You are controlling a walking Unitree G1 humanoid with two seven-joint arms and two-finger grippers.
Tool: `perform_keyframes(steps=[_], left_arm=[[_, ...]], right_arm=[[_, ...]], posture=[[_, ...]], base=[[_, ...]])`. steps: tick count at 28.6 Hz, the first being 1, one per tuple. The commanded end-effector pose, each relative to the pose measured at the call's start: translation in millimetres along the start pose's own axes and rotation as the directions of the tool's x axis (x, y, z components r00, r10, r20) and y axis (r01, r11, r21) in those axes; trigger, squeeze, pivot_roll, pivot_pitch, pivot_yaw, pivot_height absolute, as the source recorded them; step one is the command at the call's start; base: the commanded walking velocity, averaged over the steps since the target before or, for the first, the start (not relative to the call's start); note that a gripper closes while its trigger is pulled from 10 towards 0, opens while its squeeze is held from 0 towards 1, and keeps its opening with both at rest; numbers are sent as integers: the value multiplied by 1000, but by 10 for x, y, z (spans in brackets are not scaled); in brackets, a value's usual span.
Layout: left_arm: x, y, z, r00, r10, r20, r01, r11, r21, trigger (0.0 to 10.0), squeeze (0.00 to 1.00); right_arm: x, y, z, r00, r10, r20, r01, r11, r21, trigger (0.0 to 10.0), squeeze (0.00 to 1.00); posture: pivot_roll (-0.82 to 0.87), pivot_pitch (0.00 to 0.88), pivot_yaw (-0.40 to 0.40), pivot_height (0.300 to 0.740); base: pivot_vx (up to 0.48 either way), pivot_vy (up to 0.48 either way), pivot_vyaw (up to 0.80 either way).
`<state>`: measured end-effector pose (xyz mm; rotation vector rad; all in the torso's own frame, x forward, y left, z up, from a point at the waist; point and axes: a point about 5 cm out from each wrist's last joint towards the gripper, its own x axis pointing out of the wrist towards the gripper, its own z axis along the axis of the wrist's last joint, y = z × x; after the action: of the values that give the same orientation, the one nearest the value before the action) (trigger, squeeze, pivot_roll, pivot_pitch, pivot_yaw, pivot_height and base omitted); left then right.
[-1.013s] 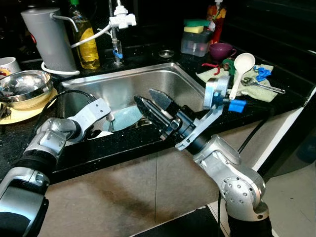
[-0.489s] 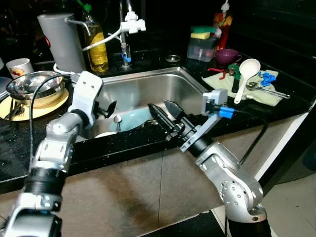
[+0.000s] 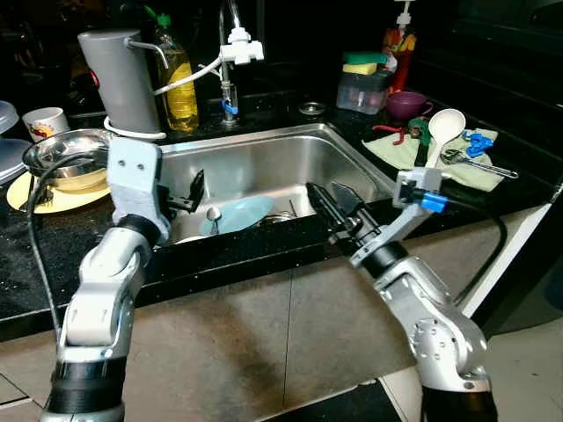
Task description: Kitchen organization
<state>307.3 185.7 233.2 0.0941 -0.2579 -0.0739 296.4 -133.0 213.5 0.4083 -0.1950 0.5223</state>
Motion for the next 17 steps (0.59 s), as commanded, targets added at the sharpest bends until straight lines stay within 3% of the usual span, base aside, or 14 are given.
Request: perform_keyframes(steps=[1, 6, 14, 17], left_arm=[[-100, -19, -8, 1000, 11, -11, -11, 1000, -25, 10000, 0], [-304, -88, 3, 999, -33, -20, 32, 999, -31, 10000, 0], [-411, 8, 192, 1000, -4, 8, 4, 1000, -10, 10000, 0], [-502, -47, 84, 999, -8, -38, 7, 1000, -25, 10000, 0]], right_arm=[[-67, -80, -45, 999, -32, -17, 32, 999, -5, 10000, 0], [-176, -211, -214, 990, -109, -94, 104, 993, -52, 10000, 0], [-188, -201, -354, 982, -135, -134, 124, 988, -91, 10000, 0], [-213, -195, -431, 977, -131, -170, 110, 985, -129, 10000, 0]], posture=[[-17, 0, 1, 740], [12, 0, 4, 740], [55, 0, 7, 740], [50, 0, 6, 740]], base=[[0, 0, 0], [0, 0, 0], [0, 0, 0], [0, 0, 0]])
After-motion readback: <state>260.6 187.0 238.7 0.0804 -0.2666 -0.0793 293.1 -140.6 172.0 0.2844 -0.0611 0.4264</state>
